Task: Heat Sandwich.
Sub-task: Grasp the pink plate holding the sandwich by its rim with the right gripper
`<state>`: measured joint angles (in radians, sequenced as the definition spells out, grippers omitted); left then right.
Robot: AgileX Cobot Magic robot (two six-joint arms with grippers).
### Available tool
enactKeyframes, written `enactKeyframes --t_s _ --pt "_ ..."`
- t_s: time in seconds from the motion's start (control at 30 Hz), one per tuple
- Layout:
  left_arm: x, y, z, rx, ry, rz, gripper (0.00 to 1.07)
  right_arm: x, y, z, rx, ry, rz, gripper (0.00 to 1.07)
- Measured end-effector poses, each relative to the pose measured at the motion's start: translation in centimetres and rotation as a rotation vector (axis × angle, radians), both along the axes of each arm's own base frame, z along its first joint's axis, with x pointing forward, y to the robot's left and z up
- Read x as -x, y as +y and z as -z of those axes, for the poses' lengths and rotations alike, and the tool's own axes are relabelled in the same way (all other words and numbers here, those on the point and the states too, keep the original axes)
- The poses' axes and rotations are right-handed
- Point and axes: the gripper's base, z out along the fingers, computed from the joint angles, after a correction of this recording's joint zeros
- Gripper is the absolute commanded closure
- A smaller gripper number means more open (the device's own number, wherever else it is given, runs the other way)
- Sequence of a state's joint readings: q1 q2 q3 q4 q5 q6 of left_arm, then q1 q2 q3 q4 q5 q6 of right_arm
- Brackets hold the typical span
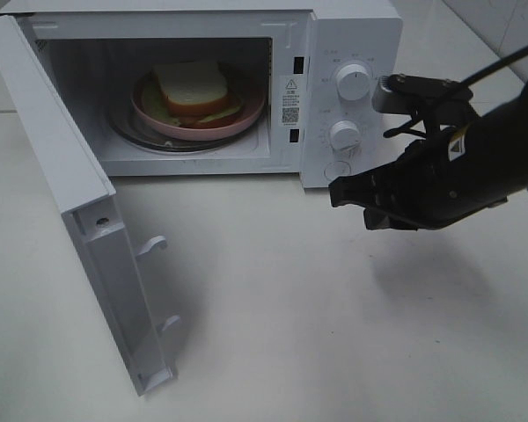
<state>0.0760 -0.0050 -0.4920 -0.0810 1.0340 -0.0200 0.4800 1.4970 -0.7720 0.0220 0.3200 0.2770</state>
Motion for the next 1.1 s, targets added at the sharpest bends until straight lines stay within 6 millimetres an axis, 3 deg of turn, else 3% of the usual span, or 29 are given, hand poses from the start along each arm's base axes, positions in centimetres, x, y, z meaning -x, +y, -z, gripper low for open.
enactKeyframes --t_s 0.2,0.37,0.63,1.1 --pt "0.0 0.0 0.0 0.0 0.0 0.0 0.3 -1.1 -0.3 -3.2 0.193 0.033 -0.124 1.02" --pt "0.0 0.0 0.0 0.0 0.0 0.0 0.3 -0.8 -0.8 -5.3 0.313 0.124 -0.227 1.02" --pt "0.0 0.0 0.0 0.0 0.0 0.0 0.3 0.0 -1.3 -5.8 0.395 0.219 -0.331 1.01" --pt "0.0 0.0 0.0 0.0 0.0 0.0 0.3 0.0 -1.3 -5.8 0.424 0.215 -0.42 0.95"
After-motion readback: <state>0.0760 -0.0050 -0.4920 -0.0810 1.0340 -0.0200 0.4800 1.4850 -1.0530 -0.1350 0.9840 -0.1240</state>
